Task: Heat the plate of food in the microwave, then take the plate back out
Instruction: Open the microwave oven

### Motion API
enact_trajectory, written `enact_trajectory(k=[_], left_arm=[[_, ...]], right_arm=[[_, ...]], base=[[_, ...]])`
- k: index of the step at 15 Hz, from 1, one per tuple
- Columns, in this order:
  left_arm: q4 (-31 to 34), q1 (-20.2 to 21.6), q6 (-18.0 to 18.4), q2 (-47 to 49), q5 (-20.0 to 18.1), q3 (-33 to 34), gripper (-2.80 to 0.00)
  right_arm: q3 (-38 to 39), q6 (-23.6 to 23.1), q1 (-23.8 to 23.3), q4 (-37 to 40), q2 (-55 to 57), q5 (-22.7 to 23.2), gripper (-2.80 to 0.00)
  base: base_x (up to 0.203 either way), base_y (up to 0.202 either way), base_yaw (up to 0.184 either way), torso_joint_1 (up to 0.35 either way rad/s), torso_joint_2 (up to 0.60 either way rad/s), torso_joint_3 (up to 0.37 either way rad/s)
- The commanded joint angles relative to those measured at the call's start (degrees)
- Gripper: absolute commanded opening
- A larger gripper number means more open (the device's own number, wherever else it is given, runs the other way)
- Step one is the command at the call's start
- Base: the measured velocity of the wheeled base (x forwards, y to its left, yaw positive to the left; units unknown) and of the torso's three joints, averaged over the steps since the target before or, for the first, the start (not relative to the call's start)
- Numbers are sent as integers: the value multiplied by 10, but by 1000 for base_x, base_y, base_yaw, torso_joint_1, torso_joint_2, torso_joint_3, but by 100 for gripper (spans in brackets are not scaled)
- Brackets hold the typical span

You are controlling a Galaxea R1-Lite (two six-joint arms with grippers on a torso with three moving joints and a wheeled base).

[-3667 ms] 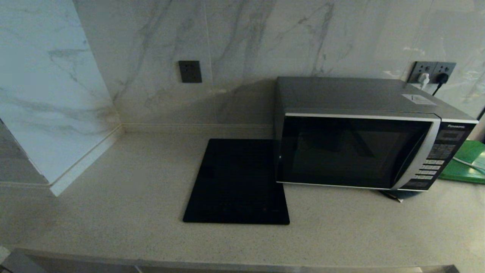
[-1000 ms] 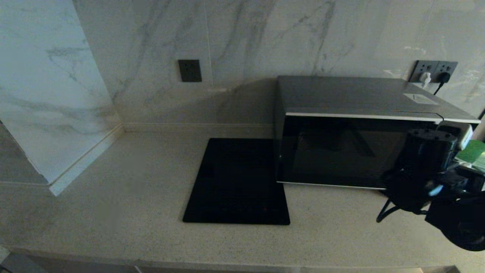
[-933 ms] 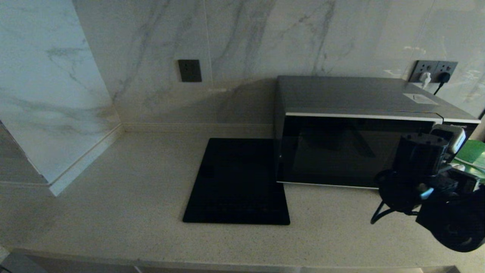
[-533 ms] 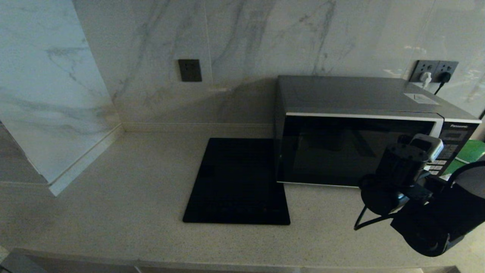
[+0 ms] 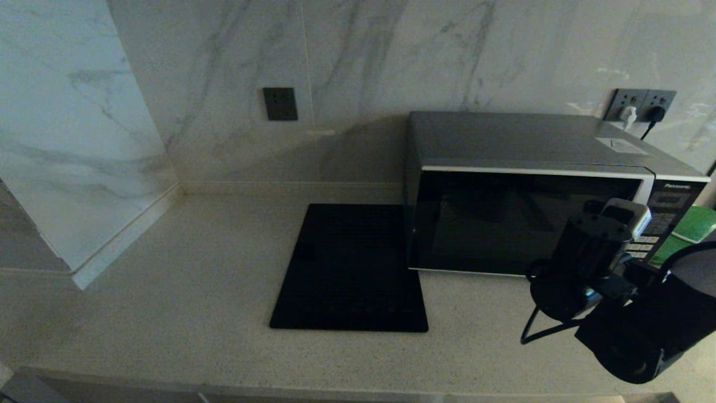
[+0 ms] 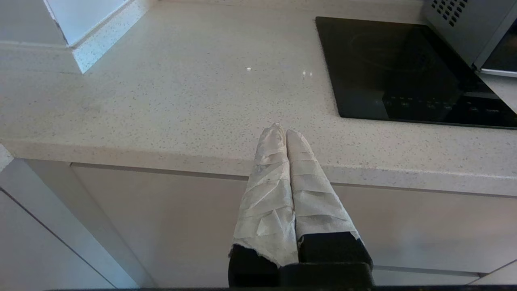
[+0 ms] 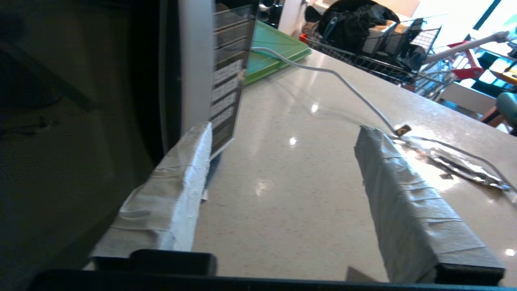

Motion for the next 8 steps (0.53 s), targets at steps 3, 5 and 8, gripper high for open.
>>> enact_trajectory(k=[3,5,8], left_arm=[[0,1,0,0,0,0,-280],[0,0,0,1,0,0,-280],[0,0,0,1,0,0,-280]], right_arm=[[-49,-2,-1,-6,53,-5,0],[-64,-2,-2,-7,85,-5,0],[-107,-2,-11,-10,124,-5,0]], base=[[0,0,0,0,0,0],[0,0,0,0,0,0],[0,0,0,0,0,0]])
